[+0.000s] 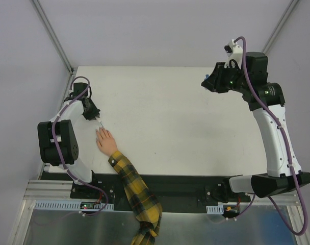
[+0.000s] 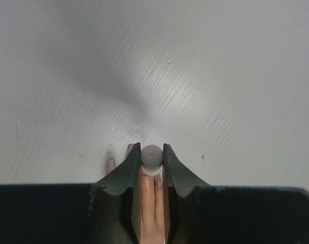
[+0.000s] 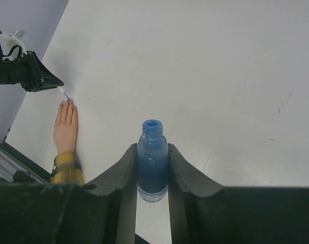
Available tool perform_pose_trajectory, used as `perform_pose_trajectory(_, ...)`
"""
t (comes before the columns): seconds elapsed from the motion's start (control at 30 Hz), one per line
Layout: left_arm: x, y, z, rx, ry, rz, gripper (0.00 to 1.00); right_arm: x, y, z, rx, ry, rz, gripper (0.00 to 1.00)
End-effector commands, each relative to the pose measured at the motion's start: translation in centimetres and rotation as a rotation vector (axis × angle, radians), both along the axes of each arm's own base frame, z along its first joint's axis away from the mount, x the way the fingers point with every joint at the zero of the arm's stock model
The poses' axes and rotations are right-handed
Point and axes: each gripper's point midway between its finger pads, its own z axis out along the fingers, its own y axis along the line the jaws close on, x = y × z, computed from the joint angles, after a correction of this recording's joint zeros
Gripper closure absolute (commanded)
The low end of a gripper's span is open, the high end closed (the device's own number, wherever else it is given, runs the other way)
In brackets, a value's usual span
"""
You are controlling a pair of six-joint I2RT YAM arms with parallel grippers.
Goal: Paint the nails
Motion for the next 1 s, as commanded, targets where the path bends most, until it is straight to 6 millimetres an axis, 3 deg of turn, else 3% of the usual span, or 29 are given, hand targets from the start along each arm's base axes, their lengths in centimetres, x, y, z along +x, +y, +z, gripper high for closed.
perform_pose_trajectory(0.0,1.1,1.3,0.9,0.034,-0.03,0.012,1.0,0.1,0.2,2.2,0.036,-0.049,0.009,1.0)
perform_pose_trajectory(0.4,1.6,1.1,0.5,0.002,-0.024,0.012,1.0,0.3,0.2,2.0,0.046,-0.036,0.012,1.0)
perform_pose_trajectory(0.97,0.0,0.9,-0.5,-0.002,0.011,0.005,1.0,0.1,0.2,1.8,0.052,-0.03,0.014,1.0)
